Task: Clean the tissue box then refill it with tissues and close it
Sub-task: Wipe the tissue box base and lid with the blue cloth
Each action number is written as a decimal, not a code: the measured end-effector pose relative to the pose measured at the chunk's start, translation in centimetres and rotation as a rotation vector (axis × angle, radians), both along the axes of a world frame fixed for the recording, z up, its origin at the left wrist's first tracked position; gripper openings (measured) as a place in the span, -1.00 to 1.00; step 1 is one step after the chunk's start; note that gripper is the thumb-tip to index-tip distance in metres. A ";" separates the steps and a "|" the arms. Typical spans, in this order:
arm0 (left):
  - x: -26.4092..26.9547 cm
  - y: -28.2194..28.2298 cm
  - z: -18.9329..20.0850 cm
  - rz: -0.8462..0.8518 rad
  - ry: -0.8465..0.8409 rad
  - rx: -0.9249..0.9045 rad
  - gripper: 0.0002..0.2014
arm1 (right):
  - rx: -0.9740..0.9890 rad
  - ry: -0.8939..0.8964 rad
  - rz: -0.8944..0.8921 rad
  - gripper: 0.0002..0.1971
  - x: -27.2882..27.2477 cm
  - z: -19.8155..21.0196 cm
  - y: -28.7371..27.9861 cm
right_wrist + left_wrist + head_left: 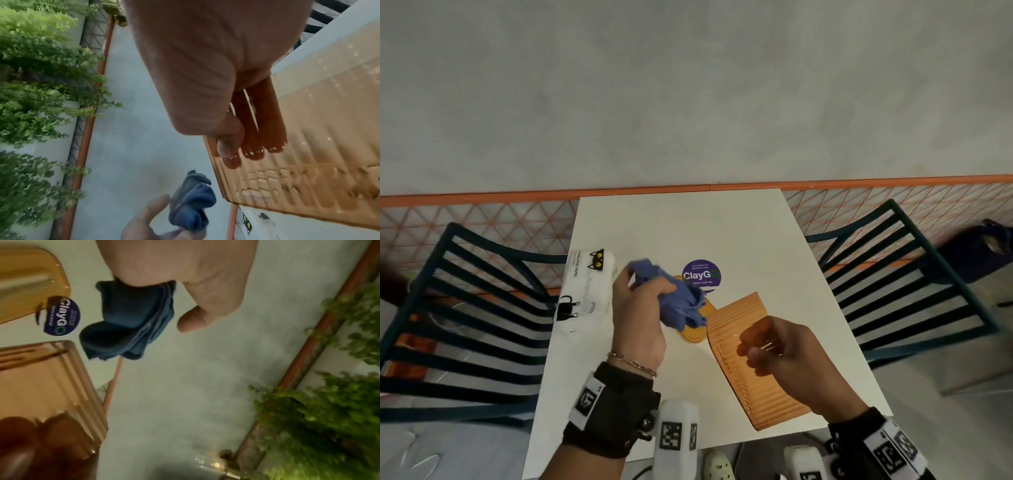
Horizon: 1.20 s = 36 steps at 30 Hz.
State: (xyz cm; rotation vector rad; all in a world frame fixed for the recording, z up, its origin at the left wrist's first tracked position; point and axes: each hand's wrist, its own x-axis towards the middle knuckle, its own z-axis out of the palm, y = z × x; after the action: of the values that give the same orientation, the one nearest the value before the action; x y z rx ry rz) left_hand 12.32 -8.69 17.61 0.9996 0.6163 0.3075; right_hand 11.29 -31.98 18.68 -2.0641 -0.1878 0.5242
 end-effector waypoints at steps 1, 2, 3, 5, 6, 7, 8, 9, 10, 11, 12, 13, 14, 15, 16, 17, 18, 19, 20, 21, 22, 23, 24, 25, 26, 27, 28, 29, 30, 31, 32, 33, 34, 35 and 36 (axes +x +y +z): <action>-0.2 -0.4 0.4 0.007 -0.050 0.156 -0.48 | 0.008 0.010 0.000 -0.87 0.0 0.0 0.1; -0.7 -1.3 0.8 -0.007 -0.083 0.376 -0.38 | 0.024 0.019 0.005 -0.87 0.1 0.0 0.3; -1.3 -2.4 0.9 -0.059 -0.117 0.622 -0.36 | 0.051 0.026 0.011 -0.87 0.1 0.1 0.4; -2.8 -4.7 0.2 -0.279 -0.194 1.017 -0.44 | 0.108 0.032 0.016 -0.86 0.2 0.1 0.6; -3.4 -5.5 -0.3 -0.394 -0.233 1.105 -0.46 | 0.129 0.028 0.017 -0.83 0.2 0.0 0.6; -3.9 -6.1 -1.0 -0.466 -0.267 1.153 -0.47 | 0.135 0.022 0.022 -0.80 0.1 -0.2 0.6; -4.1 -6.3 -1.7 -0.479 -0.297 1.173 -0.51 | 0.123 0.011 0.031 -0.77 -0.1 -0.4 0.5; -4.1 -6.2 -2.1 -0.446 -0.323 1.181 -0.58 | 0.099 -0.003 0.046 -0.76 -0.3 -0.6 0.4; -3.9 -6.0 -2.4 -0.407 -0.350 1.178 -0.67 | 0.073 -0.015 0.062 -0.76 -0.6 -0.8 0.4; -3.7 -5.9 -2.5 -0.404 -0.382 1.171 -0.74 | 0.062 -0.025 0.065 -0.76 -0.7 -1.0 0.3; -3.6 -6.0 -2.6 -0.449 -0.408 1.157 -0.78 | 0.069 -0.029 0.056 -0.76 -0.8 -1.0 0.2; -3.4 -6.3 -2.7 -0.519 -0.426 1.137 -0.78 | 0.081 -0.044 0.048 -0.75 -0.9 -1.0 0.0; -3.1 -6.5 -2.4 -0.591 -0.418 1.108 -0.75 | 0.085 -0.061 0.050 -0.75 -0.9 -0.9 -0.1; -2.5 -6.3 -2.1 -0.648 -0.367 1.050 -0.73 | 0.088 -0.062 0.064 -0.76 -0.9 -0.8 -0.3; -1.6 -6.0 -1.9 -0.682 -0.276 0.965 -0.71 | 0.098 -0.045 0.075 -0.77 -0.9 -0.6 -0.5; -0.6 -5.3 -1.6 -0.691 -0.167 0.874 -0.71 | 0.111 -0.029 0.088 -0.79 -1.0 -0.4 -0.8; 0.3 -4.6 -1.3 -0.677 -0.072 0.776 -0.71 | 0.117 -0.029 0.103 -0.80 -1.1 -0.3 -1.0; 0.8 -4.2 -1.1 -0.658 -0.016 0.707 -0.72 | 0.116 -0.028 0.122 -0.82 -1.1 -0.2 -1.2; 0.7 -4.2 -0.9 -0.643 -0.011 0.717 -0.71 | 0.109 -0.040 0.128 -0.82 -1.0 -0.1 -1.2; -0.1 -4.6 -0.8 -0.631 -0.053 0.789 -0.71 | 0.114 -0.045 0.117 -0.81 -0.9 0.0 -1.2; -1.2 -5.3 -0.8 -0.610 -0.164 0.919 -0.70 | 0.117 -0.069 0.108 -0.79 -0.8 0.0 -1.3; -2.5 -6.2 -0.6 -0.608 -0.305 1.077 -0.69 | 0.130 -0.103 0.098 -0.76 -0.7 -0.2 -1.4; -3.7 -7.1 -0.7 -0.607 -0.448 1.234 -0.67 | 0.143 -0.132 0.084 -0.73 -0.6 -0.3 -1.4; -4.2 -7.5 -0.9 -0.605 -0.551 1.316 -0.65 | 0.158 -0.145 0.088 -0.73 -0.5 -0.4 -1.5; -3.7 -7.5 -0.9 -0.602 -0.566 1.293 -0.64 | 0.194 -0.118 0.081 -0.75 -0.4 -0.5 -1.5; -2.9 -7.0 -0.4 -0.597 -0.496 1.191 -0.65 | 0.243 -0.075 0.076 -0.79 -0.3 -0.5 -1.6; -1.9 -6.4 0.1 -0.603 -0.377 1.042 -0.69 | 0.281 -0.024 0.079 -0.82 -0.3 -0.3 -1.7; -0.8 -5.6 0.4 -0.632 -0.243 0.874 -0.74 | 0.322 0.020 0.088 -0.84 -0.3 -0.1 -1.8; 0.3 -4.8 0.7 -0.682 -0.119 0.681 -0.77 | 0.355 0.040 0.086 -0.85 -0.4 0.0 -1.9; 1.2 -4.0 0.7 -0.745 -0.025 0.470 -0.76 | 0.396 0.052 0.088 -0.85 -0.4 0.2 -2.2; 1.8 -3.4 0.3 -0.805 0.023 0.261 -0.69 | 0.447 0.061 0.076 -0.85 -0.4 0.4 -2.3; 2.0 -3.0 -0.1 -0.832 0.049 0.057 -0.63 | 0.509 0.063 0.058 -0.86 -0.3 0.4 -2.5; 2.0 -2.8 -0.6 -0.820 0.054 -0.120 -0.63 | 0.591 0.057 0.036 -0.87 -0.1 0.4 -2.7; 1.8 -2.9 -1.1 -0.807 0.040 -0.244 -0.64 | 0.680 0.058 0.012 -0.80 0.3 0.2 -2.9; 1.5 -3.1 -1.8 -0.779 0.045 -0.319 -0.62 | 0.762 0.079 -0.006 -0.67 0.7 0.1 -3.1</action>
State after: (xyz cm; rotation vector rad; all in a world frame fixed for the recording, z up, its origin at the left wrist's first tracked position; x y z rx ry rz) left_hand 13.79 -11.77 15.84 0.8660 0.2654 -0.4892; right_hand 11.98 -35.10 18.76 -1.3003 -0.2836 0.4389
